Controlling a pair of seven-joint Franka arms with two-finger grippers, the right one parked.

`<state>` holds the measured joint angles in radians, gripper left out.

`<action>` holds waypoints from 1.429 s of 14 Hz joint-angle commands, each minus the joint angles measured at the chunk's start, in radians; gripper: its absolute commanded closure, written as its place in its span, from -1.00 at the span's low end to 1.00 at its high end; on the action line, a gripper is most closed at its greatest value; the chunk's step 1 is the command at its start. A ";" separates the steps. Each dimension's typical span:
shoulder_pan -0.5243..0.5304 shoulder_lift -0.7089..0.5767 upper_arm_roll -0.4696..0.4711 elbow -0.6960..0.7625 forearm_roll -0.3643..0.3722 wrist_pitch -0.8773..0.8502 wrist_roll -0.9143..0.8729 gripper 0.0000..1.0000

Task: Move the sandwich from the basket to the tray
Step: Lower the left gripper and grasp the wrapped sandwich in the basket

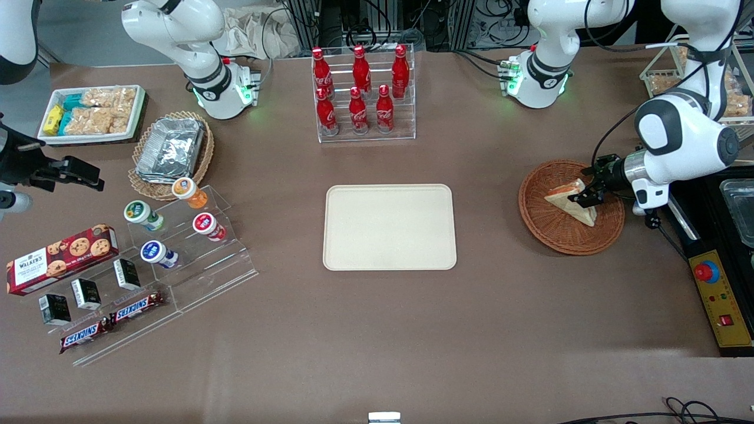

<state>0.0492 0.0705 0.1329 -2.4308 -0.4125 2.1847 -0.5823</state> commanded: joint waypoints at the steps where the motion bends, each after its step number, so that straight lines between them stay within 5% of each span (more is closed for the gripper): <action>1: -0.002 0.040 0.001 -0.002 -0.052 0.040 -0.001 -0.99; 12: -0.003 0.127 0.001 -0.013 -0.140 0.104 0.171 -0.98; 14: -0.003 0.130 0.001 -0.008 -0.140 0.106 0.171 -0.51; 15: -0.003 0.140 0.001 -0.005 -0.140 0.104 0.171 0.03; 16: -0.003 0.140 0.001 -0.004 -0.140 0.104 0.170 0.23; 20: -0.006 0.101 -0.002 0.010 -0.134 0.078 0.165 0.36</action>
<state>0.0477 0.1954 0.1327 -2.4309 -0.5331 2.2765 -0.4276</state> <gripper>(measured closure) 0.573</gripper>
